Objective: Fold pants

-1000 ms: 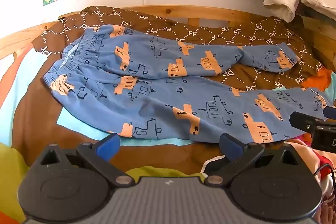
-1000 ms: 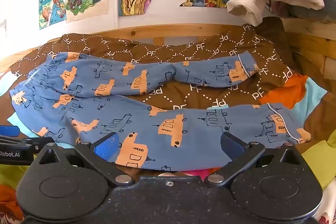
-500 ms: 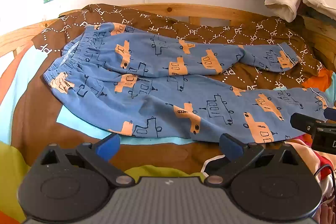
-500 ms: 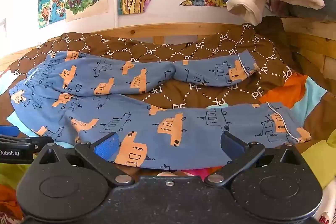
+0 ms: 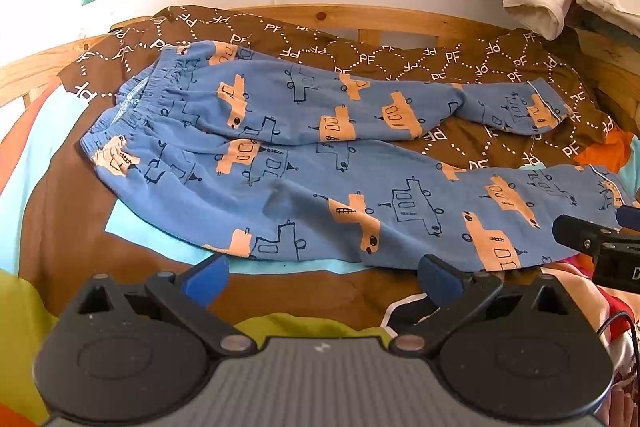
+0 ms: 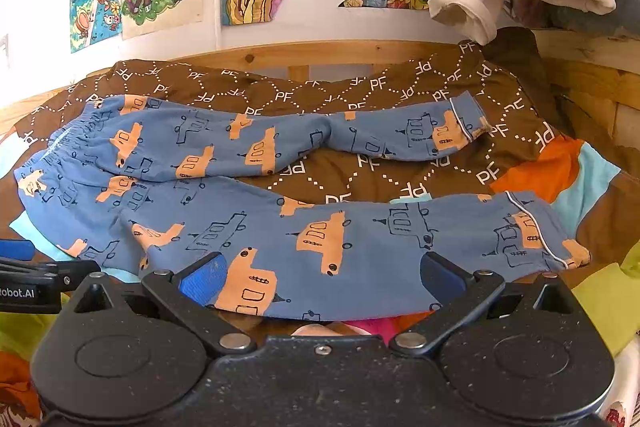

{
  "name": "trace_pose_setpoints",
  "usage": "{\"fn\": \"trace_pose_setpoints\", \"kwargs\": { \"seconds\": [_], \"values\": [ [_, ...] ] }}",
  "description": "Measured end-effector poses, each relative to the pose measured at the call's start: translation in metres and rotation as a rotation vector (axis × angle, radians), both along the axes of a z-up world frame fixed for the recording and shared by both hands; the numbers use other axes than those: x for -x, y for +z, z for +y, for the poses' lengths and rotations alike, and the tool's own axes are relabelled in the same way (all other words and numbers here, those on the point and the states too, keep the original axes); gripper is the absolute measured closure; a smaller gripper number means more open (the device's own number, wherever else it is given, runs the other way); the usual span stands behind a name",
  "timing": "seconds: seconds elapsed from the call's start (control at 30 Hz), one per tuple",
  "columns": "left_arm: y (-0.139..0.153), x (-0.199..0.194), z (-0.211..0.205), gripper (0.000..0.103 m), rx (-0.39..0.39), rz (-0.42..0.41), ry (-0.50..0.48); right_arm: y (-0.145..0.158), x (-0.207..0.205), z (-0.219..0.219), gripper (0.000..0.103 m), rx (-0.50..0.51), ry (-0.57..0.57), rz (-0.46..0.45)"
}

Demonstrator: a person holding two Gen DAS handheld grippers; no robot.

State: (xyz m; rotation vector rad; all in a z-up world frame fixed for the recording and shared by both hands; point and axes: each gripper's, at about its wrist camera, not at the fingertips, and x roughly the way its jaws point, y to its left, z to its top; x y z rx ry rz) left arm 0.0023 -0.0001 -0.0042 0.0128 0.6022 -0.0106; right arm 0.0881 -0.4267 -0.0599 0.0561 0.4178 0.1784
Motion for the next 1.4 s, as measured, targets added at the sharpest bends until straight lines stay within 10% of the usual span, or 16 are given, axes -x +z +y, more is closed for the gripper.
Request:
{"fn": "trace_pose_setpoints", "kwargs": {
  "seconds": [1.4],
  "values": [
    [0.029, -0.049, 0.000, 0.000, 0.011, 0.032, -0.012, 0.043, -0.042, -0.011, 0.001, 0.032, 0.145, 0.052]
  ]
}}
